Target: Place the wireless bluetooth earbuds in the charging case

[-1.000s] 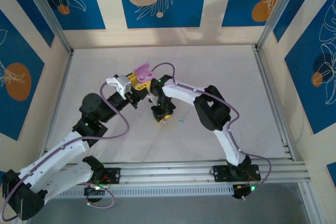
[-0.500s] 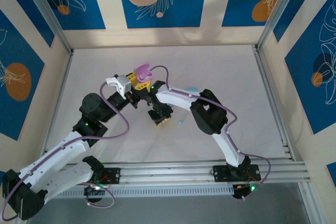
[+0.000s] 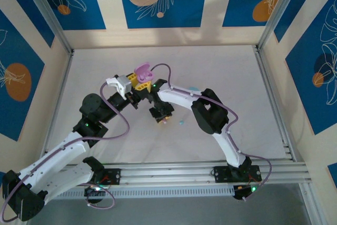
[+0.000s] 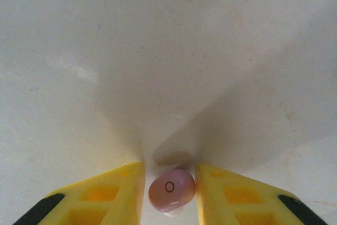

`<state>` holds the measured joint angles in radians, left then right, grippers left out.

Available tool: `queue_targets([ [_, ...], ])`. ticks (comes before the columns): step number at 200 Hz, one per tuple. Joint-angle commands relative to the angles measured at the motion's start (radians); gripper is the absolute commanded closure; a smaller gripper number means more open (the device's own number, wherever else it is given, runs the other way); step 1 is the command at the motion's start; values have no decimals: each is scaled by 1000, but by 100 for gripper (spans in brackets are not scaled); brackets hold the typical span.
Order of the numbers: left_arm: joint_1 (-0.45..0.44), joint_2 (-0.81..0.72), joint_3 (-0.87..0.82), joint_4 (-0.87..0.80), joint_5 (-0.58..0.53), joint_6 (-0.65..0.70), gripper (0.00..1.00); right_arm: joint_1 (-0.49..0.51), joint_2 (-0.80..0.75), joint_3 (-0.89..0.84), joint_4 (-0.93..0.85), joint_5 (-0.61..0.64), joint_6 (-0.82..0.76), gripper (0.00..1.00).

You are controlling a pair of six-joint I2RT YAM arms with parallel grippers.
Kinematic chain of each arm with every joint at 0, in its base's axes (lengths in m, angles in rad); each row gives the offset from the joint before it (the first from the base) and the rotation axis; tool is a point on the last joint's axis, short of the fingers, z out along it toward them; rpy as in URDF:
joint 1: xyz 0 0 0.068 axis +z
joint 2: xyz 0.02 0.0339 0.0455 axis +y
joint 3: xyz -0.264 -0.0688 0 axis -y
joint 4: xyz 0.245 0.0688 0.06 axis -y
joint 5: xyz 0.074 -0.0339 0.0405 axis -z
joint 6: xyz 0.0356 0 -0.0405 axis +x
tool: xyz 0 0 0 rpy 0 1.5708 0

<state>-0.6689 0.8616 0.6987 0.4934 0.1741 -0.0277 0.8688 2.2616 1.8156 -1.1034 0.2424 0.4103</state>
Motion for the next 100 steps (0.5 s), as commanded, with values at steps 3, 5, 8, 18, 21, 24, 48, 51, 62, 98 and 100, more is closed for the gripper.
queue_targets([
  [3, -9, -5, 14, 49, -8, -12, 65, 0, 9, 11, 11, -80, 11, 69],
  [5, -9, -5, 14, 48, -8, -12, 65, 1, 9, 11, 11, -80, 8, 69],
  [8, -8, -4, 13, 47, -8, -12, 65, 3, 9, 14, 11, -80, 1, 69],
  [18, -9, -3, 14, 48, -9, -12, 65, 7, 9, 18, 6, -71, -10, 69],
  [21, -8, -2, 12, 49, -9, -12, 65, 8, 9, 18, 5, -71, -11, 69],
  [24, -9, -2, 12, 50, -8, -12, 65, 9, 9, 17, 5, -71, -14, 69],
  [48, -9, -1, 12, 51, -10, -12, 64, 7, 7, 13, 9, -76, -27, 68],
  [51, -9, -1, 12, 51, -10, -11, 64, 6, 8, 12, 11, -79, -29, 68],
  [62, -9, -1, 12, 51, -12, -12, 64, 7, 7, 11, 13, -83, -32, 68],
  [98, -8, -5, 10, 47, -13, -11, 64, 7, 7, 5, 10, -55, -28, 72],
  [100, -9, -6, 10, 45, -13, -11, 64, 8, 7, 4, 10, -53, -29, 73],
])
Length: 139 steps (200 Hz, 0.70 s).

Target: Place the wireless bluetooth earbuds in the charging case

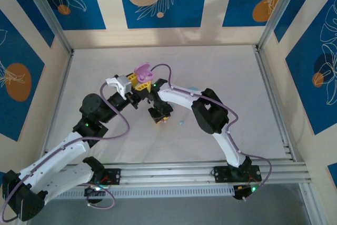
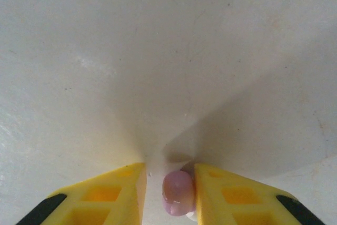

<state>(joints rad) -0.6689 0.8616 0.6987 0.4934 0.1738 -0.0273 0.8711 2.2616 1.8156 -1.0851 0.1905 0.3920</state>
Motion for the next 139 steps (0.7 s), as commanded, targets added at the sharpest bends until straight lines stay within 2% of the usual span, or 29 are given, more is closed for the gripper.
queue_targets([
  [1, -9, -6, 10, 45, -13, -11, 64, 5, 7, 3, -9, -1, -11, 73],
  [47, -8, -8, 11, 41, -14, -11, 64, 3, 7, -18, -30, 30, -30, 73],
  [98, -9, -12, 8, 42, -11, -14, 64, -2, 2, -36, -24, -2, -32, 72],
  [139, -9, -12, 12, 37, -13, -15, 64, -10, -11, -45, -9, 6, -24, 77],
])
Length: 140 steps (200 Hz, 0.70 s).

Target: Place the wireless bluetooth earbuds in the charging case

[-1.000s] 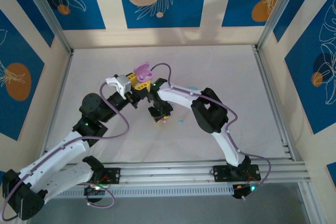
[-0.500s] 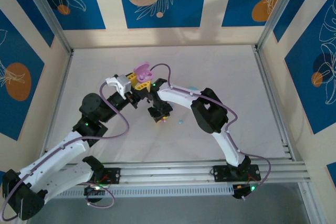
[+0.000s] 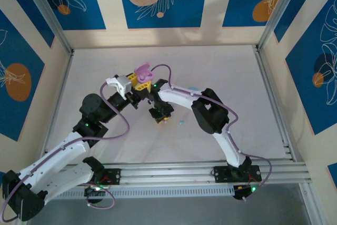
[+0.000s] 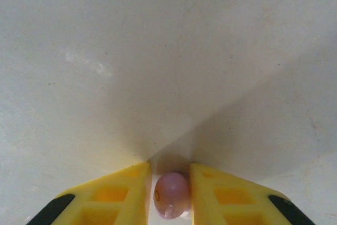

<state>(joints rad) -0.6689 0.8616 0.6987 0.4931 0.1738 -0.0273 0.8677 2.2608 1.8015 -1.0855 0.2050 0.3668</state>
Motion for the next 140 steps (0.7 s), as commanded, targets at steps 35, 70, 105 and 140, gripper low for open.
queue_targets([
  [35, -8, -7, 13, 37, -13, -14, 64, -32, -114, -75, 43, -31, 20, 78],
  [70, -8, -3, 9, 37, -20, -13, 64, -121, -310, -190, 152, -205, 49, 78],
  [105, -8, 24, 5, 50, -19, -14, 65, -280, -530, -330, 323, -586, 136, 77],
  [140, -9, 55, -1, 75, -12, -20, 65, -410, -686, -398, 434, -867, 188, 77],
])
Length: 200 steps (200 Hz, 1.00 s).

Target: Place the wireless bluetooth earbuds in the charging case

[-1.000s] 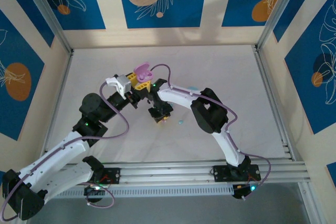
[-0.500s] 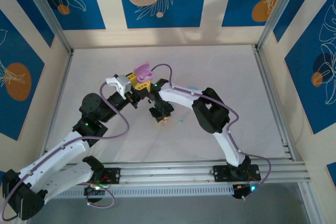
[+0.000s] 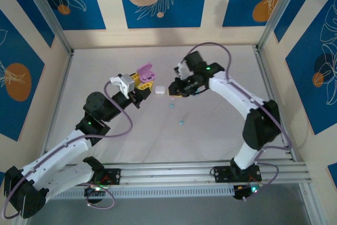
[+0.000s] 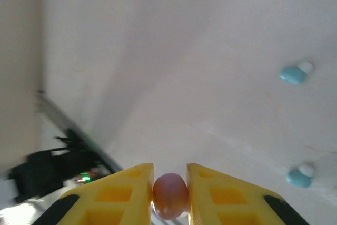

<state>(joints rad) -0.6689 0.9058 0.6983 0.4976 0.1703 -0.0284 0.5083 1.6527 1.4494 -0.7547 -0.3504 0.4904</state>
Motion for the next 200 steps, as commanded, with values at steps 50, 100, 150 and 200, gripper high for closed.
queue_targets([
  [50, -8, 54, -13, 90, 15, -12, 65, -162, -181, -68, 175, -584, 128, 77],
  [100, -8, 94, -23, 92, 64, 11, 65, -173, -222, -66, 271, -683, 221, 77],
  [150, -9, 150, -69, 234, 168, 48, 65, -152, -240, -25, 265, -647, 221, 77],
  [200, -8, 196, -61, 278, 228, 44, 66, -117, -246, -9, 273, -594, 192, 77],
])
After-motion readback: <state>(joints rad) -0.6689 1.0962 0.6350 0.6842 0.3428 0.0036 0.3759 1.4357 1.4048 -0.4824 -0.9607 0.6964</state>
